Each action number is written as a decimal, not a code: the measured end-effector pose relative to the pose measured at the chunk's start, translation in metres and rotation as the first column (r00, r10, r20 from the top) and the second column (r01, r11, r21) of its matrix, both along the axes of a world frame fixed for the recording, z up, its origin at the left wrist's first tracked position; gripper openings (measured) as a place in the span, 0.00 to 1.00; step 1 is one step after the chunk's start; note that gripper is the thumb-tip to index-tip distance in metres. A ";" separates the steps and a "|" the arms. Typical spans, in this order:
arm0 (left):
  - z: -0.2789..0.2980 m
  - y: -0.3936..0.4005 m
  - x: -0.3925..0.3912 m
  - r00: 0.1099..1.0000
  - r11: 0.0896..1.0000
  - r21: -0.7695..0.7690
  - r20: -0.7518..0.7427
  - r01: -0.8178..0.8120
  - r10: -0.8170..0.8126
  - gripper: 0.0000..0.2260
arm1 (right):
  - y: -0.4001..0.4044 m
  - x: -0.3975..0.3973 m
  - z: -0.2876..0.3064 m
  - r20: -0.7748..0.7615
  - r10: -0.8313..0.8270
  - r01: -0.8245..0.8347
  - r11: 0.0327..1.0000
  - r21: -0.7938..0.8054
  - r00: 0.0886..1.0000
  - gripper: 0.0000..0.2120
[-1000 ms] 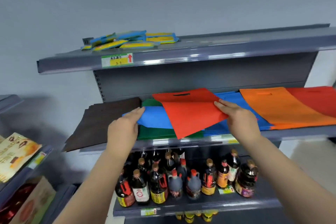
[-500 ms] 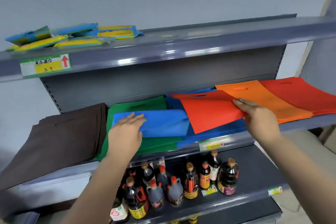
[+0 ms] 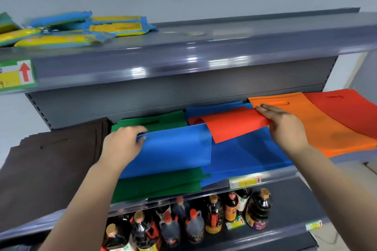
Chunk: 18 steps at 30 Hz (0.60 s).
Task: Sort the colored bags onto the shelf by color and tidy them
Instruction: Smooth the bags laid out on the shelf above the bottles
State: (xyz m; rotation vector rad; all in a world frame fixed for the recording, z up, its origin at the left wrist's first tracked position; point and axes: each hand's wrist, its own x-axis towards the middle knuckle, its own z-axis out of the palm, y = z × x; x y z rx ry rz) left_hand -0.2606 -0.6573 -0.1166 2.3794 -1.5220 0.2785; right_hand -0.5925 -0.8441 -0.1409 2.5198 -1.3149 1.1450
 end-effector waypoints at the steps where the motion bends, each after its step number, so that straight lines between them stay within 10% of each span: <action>1: 0.003 -0.001 0.001 1.000 1.000 0.000 0.012 -0.015 0.015 0.10 | -0.003 0.001 -0.001 -0.003 0.006 -0.006 1.000 0.002 1.000 0.30; 9: 0.046 -0.009 -0.008 0.996 0.956 -0.291 -0.087 -0.033 0.007 0.09 | -0.025 -0.002 0.015 0.039 0.054 -0.052 0.997 -0.052 0.998 0.27; 14: 0.058 0.007 -0.046 1.000 0.777 -0.629 0.024 0.015 0.001 0.19 | -0.038 -0.018 0.035 0.205 0.121 -0.108 0.992 -0.072 0.971 0.27; 18: 0.017 0.032 -0.087 0.982 0.762 -0.622 0.149 0.183 -0.114 0.24 | -0.043 -0.050 0.041 0.263 0.156 -0.134 0.986 -0.097 0.952 0.30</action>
